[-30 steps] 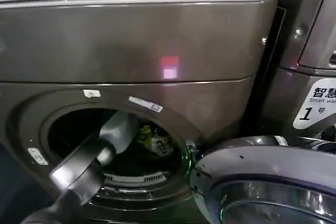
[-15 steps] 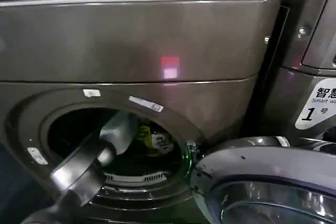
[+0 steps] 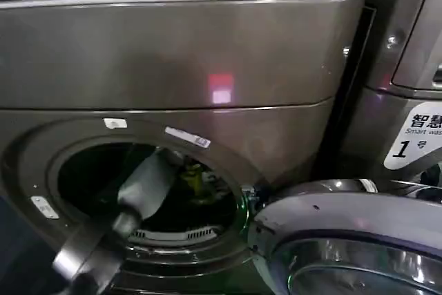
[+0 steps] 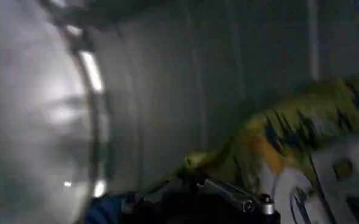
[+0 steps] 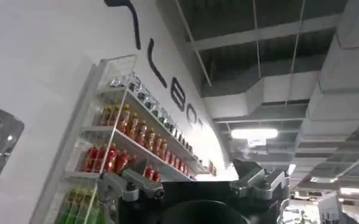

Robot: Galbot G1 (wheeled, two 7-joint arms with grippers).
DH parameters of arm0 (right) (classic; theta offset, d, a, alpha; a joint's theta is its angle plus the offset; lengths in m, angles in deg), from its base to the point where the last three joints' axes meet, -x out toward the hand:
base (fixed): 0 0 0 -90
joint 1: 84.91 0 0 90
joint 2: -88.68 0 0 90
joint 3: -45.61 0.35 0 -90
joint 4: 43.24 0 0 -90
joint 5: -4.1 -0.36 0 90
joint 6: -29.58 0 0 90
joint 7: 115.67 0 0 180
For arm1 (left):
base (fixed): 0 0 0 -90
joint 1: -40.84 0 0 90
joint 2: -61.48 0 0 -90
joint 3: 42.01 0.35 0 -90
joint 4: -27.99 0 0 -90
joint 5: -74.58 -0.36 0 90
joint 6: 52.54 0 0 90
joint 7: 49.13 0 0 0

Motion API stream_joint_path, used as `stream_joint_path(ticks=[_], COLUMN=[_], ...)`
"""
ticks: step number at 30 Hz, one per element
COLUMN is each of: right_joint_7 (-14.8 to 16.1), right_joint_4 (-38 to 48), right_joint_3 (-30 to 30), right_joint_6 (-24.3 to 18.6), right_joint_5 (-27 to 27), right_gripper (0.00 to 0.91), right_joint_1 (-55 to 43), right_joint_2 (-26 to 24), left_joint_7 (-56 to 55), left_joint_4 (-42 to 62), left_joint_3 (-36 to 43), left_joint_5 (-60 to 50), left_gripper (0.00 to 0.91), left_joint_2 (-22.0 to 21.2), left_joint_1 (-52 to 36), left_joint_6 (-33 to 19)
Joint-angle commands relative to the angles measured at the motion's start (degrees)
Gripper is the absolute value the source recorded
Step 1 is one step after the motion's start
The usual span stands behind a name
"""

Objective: Grasp the clothes from the dryer.

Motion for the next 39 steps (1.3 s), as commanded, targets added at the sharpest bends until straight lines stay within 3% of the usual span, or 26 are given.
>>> stream_joint_path(ticks=[1,6,9,12,18,39], right_joint_7=[0.0,-0.8,-0.5,0.4,-0.8,-0.2], right_joint_4=[-0.7,-1.0,-0.6,-0.3,0.0,0.5], right_joint_3=[-0.5,-0.7,-0.5,-0.2,0.1,1.5], right_joint_6=[-1.0,-1.8,-2.9,-3.1,-3.9,-3.5], right_joint_5=[-0.5,0.9,1.4,1.6,0.9,0.8], right_gripper=[0.907,0.907,0.907,0.907,0.907,0.907], right_joint_1=[-0.1,0.0,0.1,0.1,0.5,0.8], right_joint_2=[0.1,0.1,0.1,0.2,-0.1,0.1], left_joint_7=[-28.6,-43.5,-49.4,-52.0,-52.1,-50.0], left_joint_4=[-25.3,-27.5,-29.5,-32.1,-36.6,-37.3], left_joint_3=[-15.1,-17.1,-18.0,-18.3,-17.3,-16.4], left_joint_5=[19.0,22.4,20.6,18.7,17.7,17.1], left_gripper=[0.000,0.000,0.000,0.000,0.000,0.000], left_joint_2=[-0.8,-4.6,-6.4,-7.3,-7.5,-7.1], left_joint_1=[17.9,21.7,23.4,25.4,28.2,28.4], left_joint_6=[1.2,-9.9,-13.2,-13.2,-11.8,-9.1])
